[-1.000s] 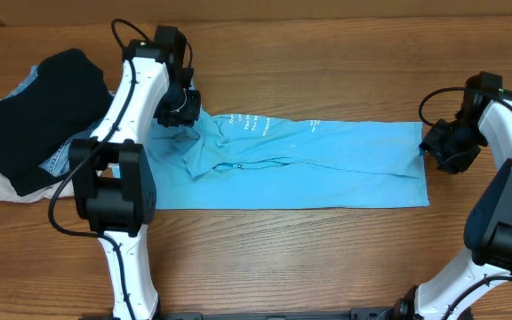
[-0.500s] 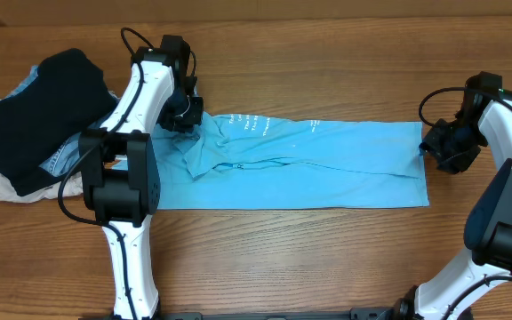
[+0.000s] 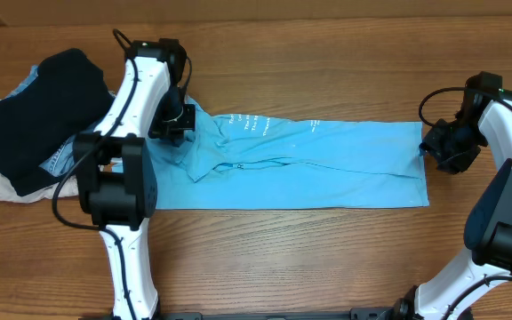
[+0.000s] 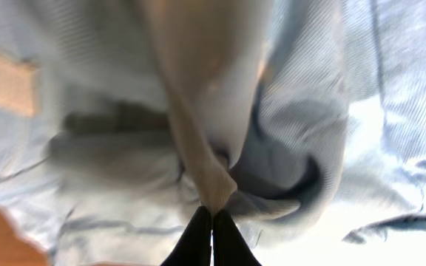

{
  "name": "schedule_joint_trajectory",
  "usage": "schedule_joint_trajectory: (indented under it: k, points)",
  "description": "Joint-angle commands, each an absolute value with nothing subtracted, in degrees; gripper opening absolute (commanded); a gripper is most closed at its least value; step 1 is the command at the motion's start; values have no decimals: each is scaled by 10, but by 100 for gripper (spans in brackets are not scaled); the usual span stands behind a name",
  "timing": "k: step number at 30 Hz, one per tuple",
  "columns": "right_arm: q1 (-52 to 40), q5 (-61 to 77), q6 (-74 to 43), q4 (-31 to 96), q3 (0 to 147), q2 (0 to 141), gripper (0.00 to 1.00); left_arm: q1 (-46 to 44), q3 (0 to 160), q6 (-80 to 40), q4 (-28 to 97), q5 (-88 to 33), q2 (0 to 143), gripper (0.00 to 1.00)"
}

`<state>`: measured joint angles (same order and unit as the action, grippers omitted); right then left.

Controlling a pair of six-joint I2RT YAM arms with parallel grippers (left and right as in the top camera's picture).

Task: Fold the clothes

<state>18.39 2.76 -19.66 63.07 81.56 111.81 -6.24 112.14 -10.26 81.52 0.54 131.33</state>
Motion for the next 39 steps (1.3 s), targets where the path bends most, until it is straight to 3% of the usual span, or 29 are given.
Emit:
schedule_joint_trajectory:
  k: [1,13,24,32,34,35,36,39]
  points:
    - [187,32,-200,631,818,1107,48,-50,1138,-129,841,48,1266,4]
    - [187,32,-199,630,818,1107,49,-26,1136,-162,969,92,1266,4]
    - [187,31,-199,631,818,1107,49,-26,1125,-158,969,80,1266,4]
    - [187,31,-199,631,818,1107,49,-11,1071,-159,940,141,1267,4]
    - [187,31,-199,631,818,1107,49,-8,1052,-159,922,139,1267,25]
    - [187,31,-199,631,818,1107,49,-7,1045,-159,915,140,1267,46]
    - [187,31,-199,631,818,1107,49,-6,1044,-159,914,145,1267,50]
    - [187,32,-199,631,818,1107,49,-4,1050,-196,907,207,1266,51]
